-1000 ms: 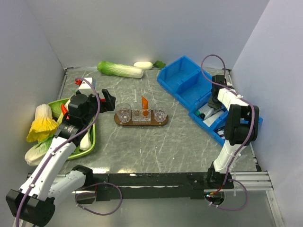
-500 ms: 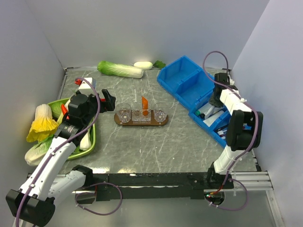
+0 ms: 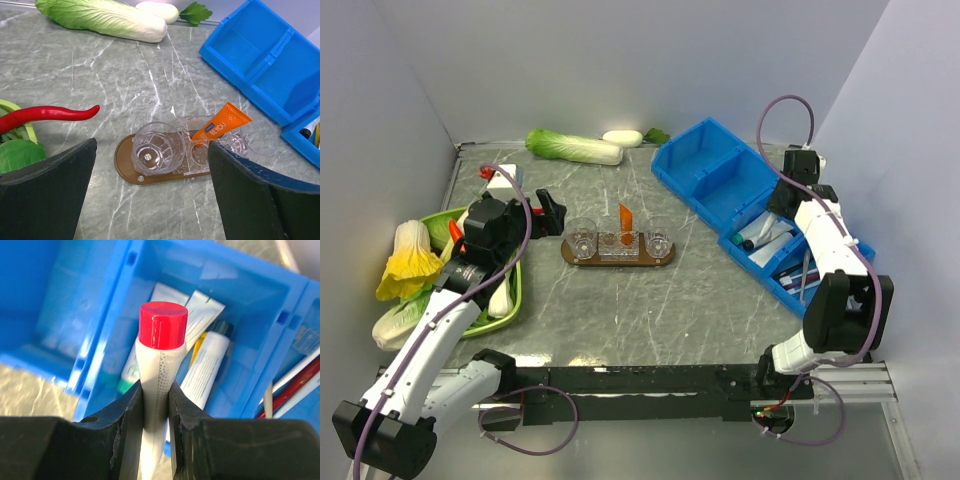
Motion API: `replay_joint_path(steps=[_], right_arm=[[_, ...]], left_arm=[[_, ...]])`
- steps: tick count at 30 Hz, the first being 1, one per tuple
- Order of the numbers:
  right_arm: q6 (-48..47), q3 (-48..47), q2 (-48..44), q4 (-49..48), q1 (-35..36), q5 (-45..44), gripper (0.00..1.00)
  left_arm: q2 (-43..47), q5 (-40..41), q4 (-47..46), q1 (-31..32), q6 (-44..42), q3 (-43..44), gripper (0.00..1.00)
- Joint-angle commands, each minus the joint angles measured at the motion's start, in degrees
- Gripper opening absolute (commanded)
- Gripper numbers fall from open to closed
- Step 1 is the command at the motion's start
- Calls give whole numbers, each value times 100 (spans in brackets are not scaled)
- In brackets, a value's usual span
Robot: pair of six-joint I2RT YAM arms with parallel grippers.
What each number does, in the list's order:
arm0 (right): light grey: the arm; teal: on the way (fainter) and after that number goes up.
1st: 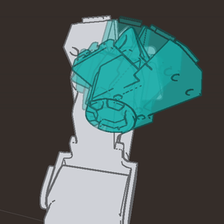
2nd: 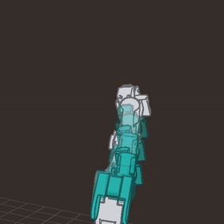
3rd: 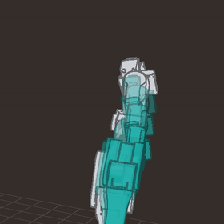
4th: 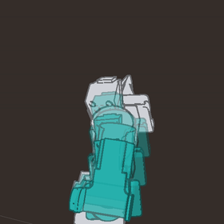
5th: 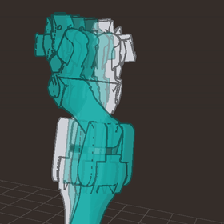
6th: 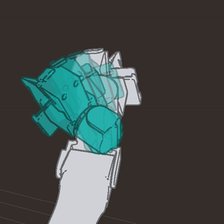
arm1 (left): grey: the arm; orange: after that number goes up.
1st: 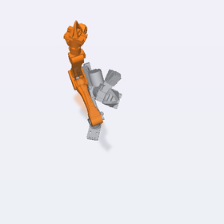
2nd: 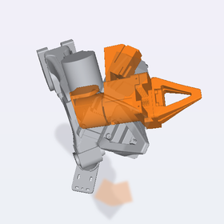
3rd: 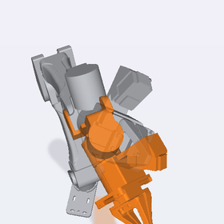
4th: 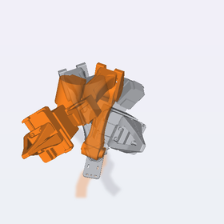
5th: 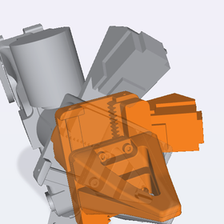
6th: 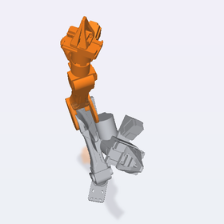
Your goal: Prepare toiletry sets of a toothbrush and toothpaste on the tray
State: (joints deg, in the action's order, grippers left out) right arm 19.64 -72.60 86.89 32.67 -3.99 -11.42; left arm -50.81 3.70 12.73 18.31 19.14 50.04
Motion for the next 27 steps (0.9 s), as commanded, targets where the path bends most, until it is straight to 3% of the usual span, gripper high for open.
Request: replay_joint_path(steps=[1, 10, 15, 17, 21, 27], right_arm=[[-153, 61, -821, -138, 214, 412, 8], [-119, 184, -2377, -436, 1496, 1290, 8], [223, 903, -3326, -1419, 2015, 2564, 7], [425, 1168, -3703, -2049, 2218, 3116, 7], [778, 1730, -4101, -2842, 2499, 3857, 6], [1296, 2153, -4514, -3827, 2798, 4577, 5]], left_arm=[[124, -256, -289, -20, -24, 23, 97], [633, -1643, -1017, -11, 19, -319, 97], [572, -3366, -2387, 120, 1555, -530, 98], [467, -3543, -3036, 532, 2172, -662, 98], [230, -3070, -3303, 1918, 2235, -610, 97], [-605, -3210, -4576, 2817, 2946, -811, 97]])
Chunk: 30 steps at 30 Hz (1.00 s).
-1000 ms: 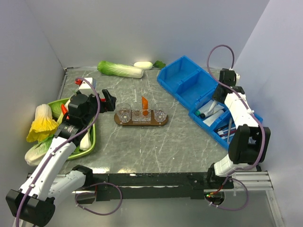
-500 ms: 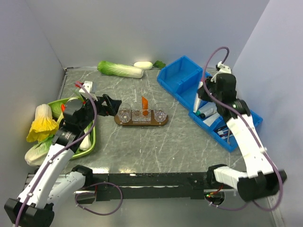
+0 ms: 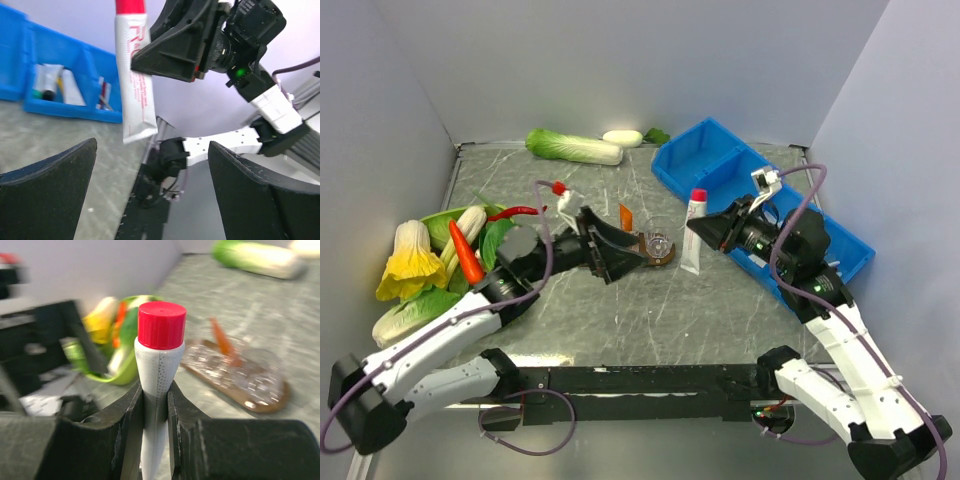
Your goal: Prepare toiletry sets of a toothbrush and toothpaste on the tray
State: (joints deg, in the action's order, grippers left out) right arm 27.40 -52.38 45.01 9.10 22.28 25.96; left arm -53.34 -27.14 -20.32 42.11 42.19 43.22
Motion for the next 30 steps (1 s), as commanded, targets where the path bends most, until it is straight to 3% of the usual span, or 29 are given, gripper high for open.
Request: replay_joint_path(steps=[1, 6, 13, 25, 30], right_arm=[[556, 149, -370, -1508, 171, 876, 5], [793, 263, -616, -1736, 224, 1078, 4], [1075, 404, -669, -2132, 259, 1404, 2], [1110, 615, -582, -2343, 329, 1544, 0], [908, 545, -564, -2010, 329, 1448, 2]], left_arm=[[-526, 23, -1282, 534, 641, -104, 97], [-984, 323, -1098, 1053, 474, 265, 97], [-1416, 156, -1483, 1238, 693, 433, 99], [-1723, -178, -2187, 1335, 1089, 477, 56], [-1794, -178, -2197, 1335, 1081, 477, 23]])
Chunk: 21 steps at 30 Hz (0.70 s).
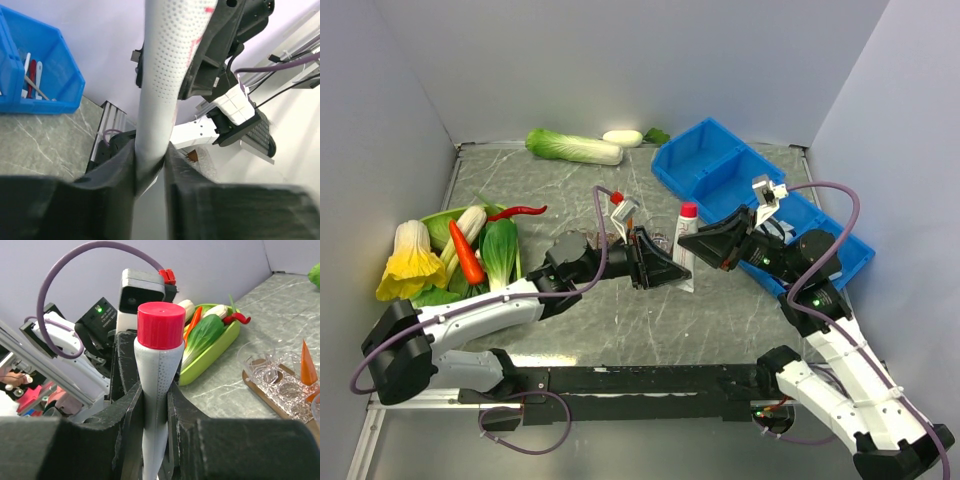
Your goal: Prepare toiletry sets of a toothbrush and toothpaste on the tray
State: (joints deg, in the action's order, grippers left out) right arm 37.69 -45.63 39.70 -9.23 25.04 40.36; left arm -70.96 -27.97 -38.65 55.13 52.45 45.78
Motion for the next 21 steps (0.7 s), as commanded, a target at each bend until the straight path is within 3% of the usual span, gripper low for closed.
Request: replay_joint_path(steps=[1, 4, 7, 8, 10, 11, 14, 21], right_arm=[[-226, -157, -33, -1, 54, -71, 4], [-376, -244, -50, 411, 63, -308, 23], [-648, -411, -33, 895, 63, -423, 42], [-719, -455, -33, 1115, 54, -458, 53], [-956, -578, -24, 1397, 54, -537, 62], [-1044, -614, -15, 1624, 54, -573, 70], [-1360, -833, 81, 2107, 45, -599, 80], [-2291, -1747, 608, 3610, 54, -65, 88]], left_arm=[[-32, -34, -197, 41, 12, 230, 12], [38, 45, 163, 41, -181, 221, 1], [231, 177, 681, 32, -498, 186, 1], [353, 186, 910, 32, -716, 203, 1], [495, 221, 1358, 32, -1007, 256, 1], [652, 230, 1909, 32, -1295, 317, 1], [995, 274, 2972, 33, -1980, 475, 1], [1664, 73, 4672, 24, -3161, 520, 1]])
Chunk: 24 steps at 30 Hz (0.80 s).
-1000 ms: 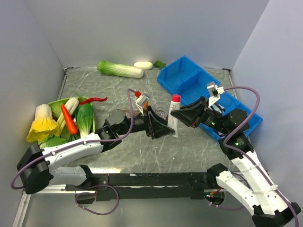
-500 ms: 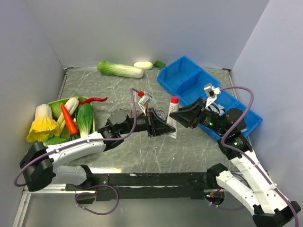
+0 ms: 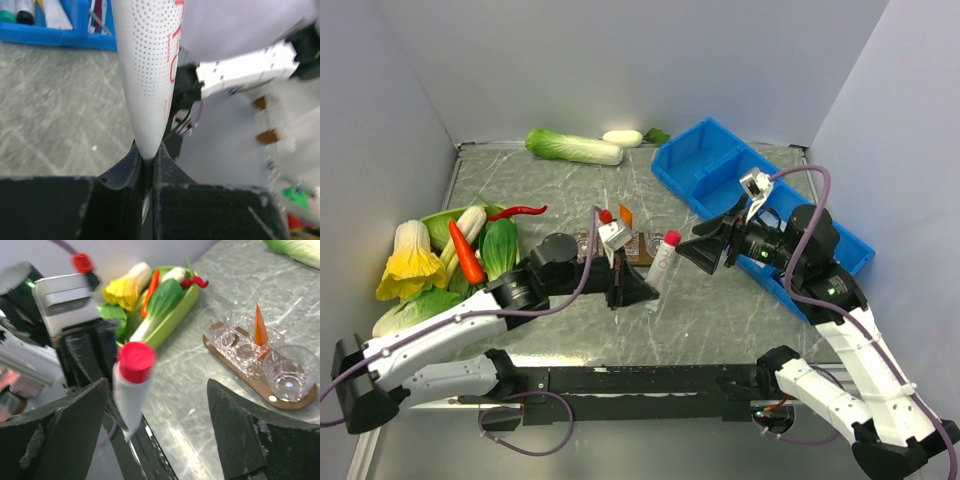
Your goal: Prepare toiletry sets of a toothbrush and toothpaste on the tray
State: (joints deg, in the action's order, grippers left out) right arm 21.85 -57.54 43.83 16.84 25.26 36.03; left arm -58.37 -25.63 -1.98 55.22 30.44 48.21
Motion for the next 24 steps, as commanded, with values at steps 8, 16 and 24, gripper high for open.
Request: replay_joint_path(steps=[8, 16, 24], right_arm=[[-1024, -1049, 240, 1638, 32, 940, 89], [-1060, -733, 407, 1525, 85, 1283, 88], [-858, -294, 591, 1050, 339, 1442, 84]], left_arm=[[414, -531, 1937, -20, -1531, 347, 1], [362, -996, 1727, -12, -1426, 198, 1], [265, -1102, 1684, -20, -1374, 225, 1]])
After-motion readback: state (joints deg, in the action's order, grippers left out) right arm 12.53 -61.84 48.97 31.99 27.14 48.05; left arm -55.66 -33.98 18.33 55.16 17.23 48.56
